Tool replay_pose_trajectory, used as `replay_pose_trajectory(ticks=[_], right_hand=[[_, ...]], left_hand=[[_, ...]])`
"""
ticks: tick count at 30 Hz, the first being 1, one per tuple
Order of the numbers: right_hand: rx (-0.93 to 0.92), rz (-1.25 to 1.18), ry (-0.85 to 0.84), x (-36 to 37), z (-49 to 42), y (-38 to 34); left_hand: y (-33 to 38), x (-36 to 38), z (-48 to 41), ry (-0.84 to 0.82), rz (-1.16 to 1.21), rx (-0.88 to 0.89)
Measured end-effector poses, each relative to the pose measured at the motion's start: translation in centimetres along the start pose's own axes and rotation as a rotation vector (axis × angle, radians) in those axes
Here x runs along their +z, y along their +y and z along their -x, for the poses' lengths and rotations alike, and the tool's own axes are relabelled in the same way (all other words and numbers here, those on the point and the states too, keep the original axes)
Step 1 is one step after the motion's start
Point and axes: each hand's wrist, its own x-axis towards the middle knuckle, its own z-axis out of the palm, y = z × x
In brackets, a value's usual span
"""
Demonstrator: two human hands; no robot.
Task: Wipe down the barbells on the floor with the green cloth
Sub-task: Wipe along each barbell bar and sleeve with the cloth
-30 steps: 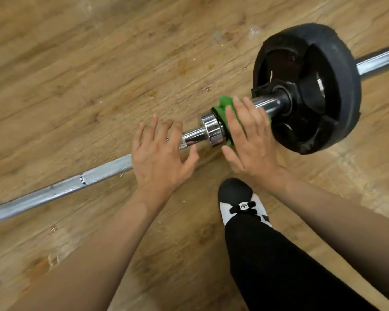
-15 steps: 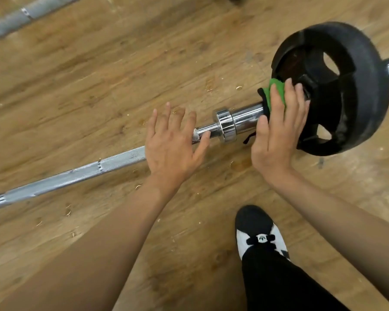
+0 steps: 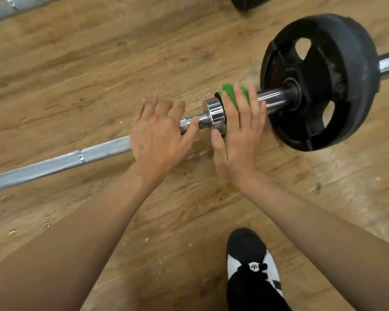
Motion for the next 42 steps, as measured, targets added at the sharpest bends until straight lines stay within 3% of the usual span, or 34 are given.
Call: replay_pose_trajectory(ticks=[2, 3, 5, 8, 10, 13, 14, 18, 24, 28, 30, 34, 39, 42], right_hand=[[-0.245, 0.114, -0.095, -0.6, -0.6, 3.2], [-0.283, 0.169, -0.102, -1.0, -1.2, 5.0], [-0.133, 0.175, -0.016, -1.6, -2.4, 6.9], [0.130, 0.063, 0.101, -0.2, -3.1, 3.4], [0.020, 0.037, 0.023, 0.7, -2.3, 1.0], [-0.264, 0.098, -0.096, -0.3, -1.7, 3.1], [-0.253, 0.125, -0.074, -0.8, -1.9, 4.5], [0.107, 0.110, 0.124, -1.3, -2.1, 3.7], [-0.191, 0.025, -0.063, -2.3, -1.5, 1.6], [0.128, -0.018, 0.106, -3.7, -3.3, 1.6], [0.147, -0.107, 0.139, -4.1, -2.8, -0.4], [-0.110, -0.101, -0.127, -3.3, 2.1, -2.9], [-0.163, -0.026, -0.190, -3.5, 1.7, -3.0], [-0.129, 0.087, -0.241, -4.7, -1.6, -3.8]], left_hand=[[-0.2, 0.0, -0.7, -0.002, 0.003, 0.002], [-0.3, 0.1, -0.9, -0.001, 0.002, 0.005], [-0.4, 0.2, -1.4, 0.002, -0.005, 0.009], [-0.5, 0.3, -1.7, -0.006, 0.004, 0.008], [-0.6, 0.2, -1.7, -0.002, 0.002, 0.010], [-0.5, 0.0, -1.2, -0.014, 0.001, 0.011], [-0.5, 0.0, -1.0, -0.023, 0.008, 0.010], [-0.1, -0.1, -0.2, -0.017, 0.006, 0.007], [0.4, -0.7, 1.2, -0.037, 0.012, 0.037], [-0.3, -1.7, 2.2, -0.127, 0.061, 0.122], [-1.1, -2.5, 3.0, -0.119, 0.132, 0.167], [-5.0, -3.7, 4.5, -0.061, 0.162, 0.136], [-8.6, -4.1, 5.2, -0.235, 0.006, -0.118], [-7.8, -3.9, 5.3, -0.277, -0.054, -0.103]])
